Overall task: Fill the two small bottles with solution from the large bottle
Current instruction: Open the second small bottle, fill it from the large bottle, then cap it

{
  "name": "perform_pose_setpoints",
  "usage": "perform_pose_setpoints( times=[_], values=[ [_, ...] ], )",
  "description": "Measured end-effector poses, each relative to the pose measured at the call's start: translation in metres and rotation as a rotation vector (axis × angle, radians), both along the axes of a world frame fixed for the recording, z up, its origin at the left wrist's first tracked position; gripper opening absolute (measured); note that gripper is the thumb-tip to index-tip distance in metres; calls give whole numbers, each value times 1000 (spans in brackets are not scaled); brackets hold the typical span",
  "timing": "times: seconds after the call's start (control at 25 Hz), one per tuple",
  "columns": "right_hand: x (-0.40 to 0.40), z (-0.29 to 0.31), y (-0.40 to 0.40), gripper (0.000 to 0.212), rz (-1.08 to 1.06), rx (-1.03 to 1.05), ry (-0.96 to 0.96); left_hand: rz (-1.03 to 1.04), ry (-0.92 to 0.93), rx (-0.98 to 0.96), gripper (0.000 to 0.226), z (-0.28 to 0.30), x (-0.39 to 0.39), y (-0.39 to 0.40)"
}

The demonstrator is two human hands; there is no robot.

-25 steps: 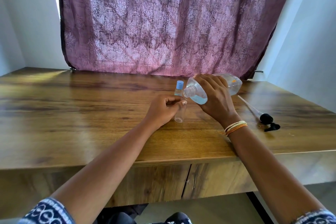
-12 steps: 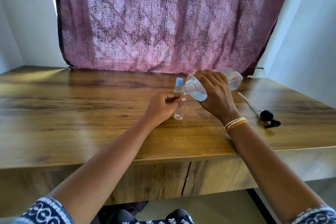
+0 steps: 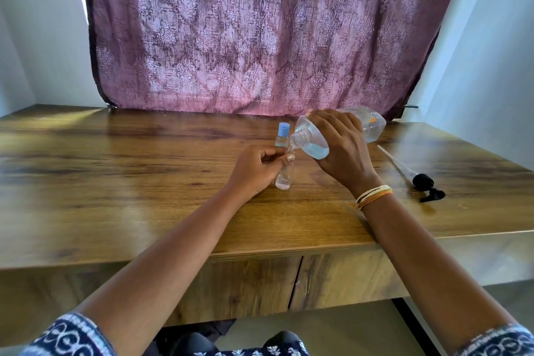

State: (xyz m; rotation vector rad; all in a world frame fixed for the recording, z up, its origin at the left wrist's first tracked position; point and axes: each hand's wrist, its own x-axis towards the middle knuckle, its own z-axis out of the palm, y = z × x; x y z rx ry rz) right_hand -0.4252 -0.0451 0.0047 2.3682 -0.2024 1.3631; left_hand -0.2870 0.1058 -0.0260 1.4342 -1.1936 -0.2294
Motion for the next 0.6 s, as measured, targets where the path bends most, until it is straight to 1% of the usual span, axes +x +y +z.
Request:
perform_pose_setpoints(
  times=[0.6],
  values=[
    [-1, -1, -1, 49, 0, 6, -7, -1, 4, 14, 21, 0, 2, 0]
  ],
)
